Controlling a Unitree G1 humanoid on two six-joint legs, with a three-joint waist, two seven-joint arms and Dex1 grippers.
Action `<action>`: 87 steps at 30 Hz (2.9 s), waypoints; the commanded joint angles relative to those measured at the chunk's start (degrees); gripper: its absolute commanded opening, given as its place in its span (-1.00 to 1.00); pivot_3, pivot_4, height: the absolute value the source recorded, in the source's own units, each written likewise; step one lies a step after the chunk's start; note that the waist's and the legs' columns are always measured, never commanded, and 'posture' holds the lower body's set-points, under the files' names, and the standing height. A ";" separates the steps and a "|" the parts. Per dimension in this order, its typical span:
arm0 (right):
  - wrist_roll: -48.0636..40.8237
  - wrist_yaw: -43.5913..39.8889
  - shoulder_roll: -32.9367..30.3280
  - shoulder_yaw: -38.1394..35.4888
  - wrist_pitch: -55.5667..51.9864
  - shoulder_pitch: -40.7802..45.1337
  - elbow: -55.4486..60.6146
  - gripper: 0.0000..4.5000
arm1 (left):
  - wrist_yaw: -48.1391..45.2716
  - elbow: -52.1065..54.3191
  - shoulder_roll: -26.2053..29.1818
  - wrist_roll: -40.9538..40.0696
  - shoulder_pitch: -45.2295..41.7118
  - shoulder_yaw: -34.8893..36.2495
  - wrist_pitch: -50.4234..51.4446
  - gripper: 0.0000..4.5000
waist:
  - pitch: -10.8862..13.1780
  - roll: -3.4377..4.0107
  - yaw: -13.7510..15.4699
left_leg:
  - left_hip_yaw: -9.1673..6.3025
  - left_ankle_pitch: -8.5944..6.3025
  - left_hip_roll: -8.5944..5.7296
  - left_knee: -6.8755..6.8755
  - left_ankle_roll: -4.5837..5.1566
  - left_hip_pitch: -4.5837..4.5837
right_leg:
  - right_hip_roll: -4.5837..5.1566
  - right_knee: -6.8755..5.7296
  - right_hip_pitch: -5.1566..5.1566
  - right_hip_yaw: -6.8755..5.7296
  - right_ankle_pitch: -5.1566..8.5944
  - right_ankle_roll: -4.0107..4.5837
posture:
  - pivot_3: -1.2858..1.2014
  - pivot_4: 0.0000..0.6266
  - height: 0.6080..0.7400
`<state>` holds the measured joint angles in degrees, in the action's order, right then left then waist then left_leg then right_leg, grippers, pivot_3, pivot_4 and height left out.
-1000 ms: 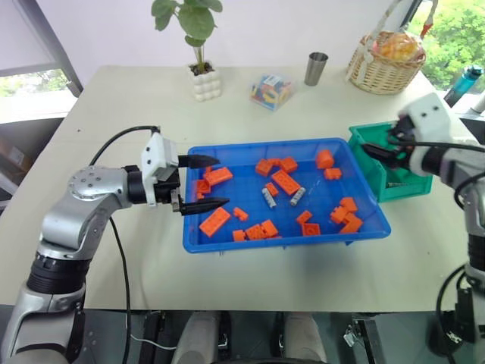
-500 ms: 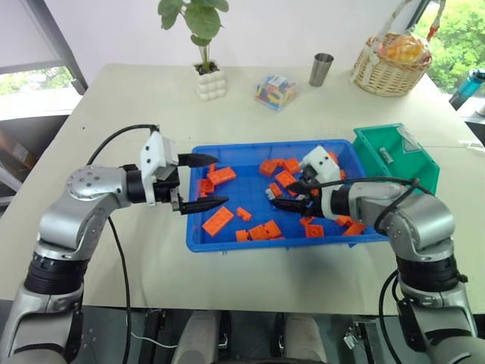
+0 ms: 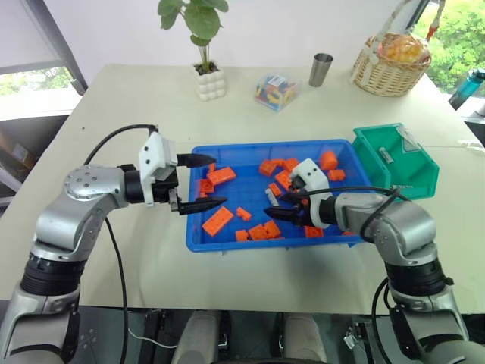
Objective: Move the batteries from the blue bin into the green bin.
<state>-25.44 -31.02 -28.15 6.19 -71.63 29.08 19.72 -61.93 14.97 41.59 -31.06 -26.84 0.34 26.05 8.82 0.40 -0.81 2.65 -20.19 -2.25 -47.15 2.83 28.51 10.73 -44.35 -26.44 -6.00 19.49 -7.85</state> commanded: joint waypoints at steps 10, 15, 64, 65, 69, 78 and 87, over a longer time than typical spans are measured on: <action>-0.33 -0.46 -2.52 -0.86 2.32 -0.27 3.75 -0.97 | -0.32 1.04 0.14 -0.38 -0.76 1.01 -0.88 1.00 | 0.00 0.00 0.11 | 0.00 0.00 0.01 0.00 0.00 0.00 | 0.00 0.00 0.00 0.00 0.00 0.00 | 0.03 -0.52 -0.31; -3.20 -0.34 -9.65 -16.48 -2.84 7.43 2.13 -0.97 | -0.67 0.01 -0.52 0.03 -0.76 0.51 -1.81 1.00 | 0.04 0.03 0.27 | 0.02 0.00 0.00 0.00 0.00 0.02 | 0.02 0.01 -0.01 0.00 0.00 0.00 | 0.03 -0.52 -0.31; 7.23 -15.96 -15.77 1.63 31.52 -4.17 -11.78 0.98 | -1.17 -1.50 -1.68 1.25 -3.19 0.05 -2.49 1.00 | 0.05 -0.05 0.14 | 0.05 -0.01 0.05 0.01 0.03 0.00 | 0.05 0.16 0.09 -0.04 0.00 -0.01 | 0.03 -0.52 -0.31; 7.59 -16.15 -15.60 1.94 31.81 -4.25 -12.18 0.98 | -1.20 -1.59 -1.63 1.25 -3.17 0.08 -2.56 1.00 | 0.06 -0.05 0.16 | 0.04 -0.01 0.04 0.01 0.03 0.00 | 0.05 0.16 0.09 -0.04 0.00 -0.01 | 0.03 -0.52 -0.31; 8.40 -16.22 -14.47 2.34 32.49 -4.15 -13.91 0.88 | -1.19 -1.50 -1.60 1.39 -2.85 0.16 -2.80 1.00 | 0.05 -0.05 0.13 | 0.04 -0.01 0.05 0.01 0.03 0.00 | 0.06 0.17 0.10 -0.04 0.00 -0.01 | 0.03 -0.52 -0.31; 6.58 -13.10 -14.66 -4.29 28.45 -3.01 -9.23 0.01 | -1.53 -1.57 -1.51 1.62 -2.54 0.31 -3.07 1.00 | 0.06 -0.05 0.17 | 0.03 0.00 0.05 0.01 0.02 0.00 | 0.06 0.16 0.10 -0.04 0.00 -0.01 | 0.03 -0.52 -0.31; 7.08 -8.30 -24.02 -18.83 23.86 0.96 -13.82 0.01 | -1.85 -2.86 -2.08 2.17 -2.79 -0.33 -4.16 1.00 | 0.06 -0.04 0.31 | 0.03 -0.01 0.04 0.01 0.02 0.00 | 0.07 0.17 0.10 -0.05 0.00 -0.01 | 0.03 -0.52 -0.31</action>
<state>-18.71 -39.68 -51.19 -10.49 -47.54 30.00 6.71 -63.60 11.96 39.46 -29.07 -28.95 -0.88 23.14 8.88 0.37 -0.50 2.69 -20.19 -2.21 -47.14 2.85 28.51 10.79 -44.17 -26.33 -6.05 19.49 -7.86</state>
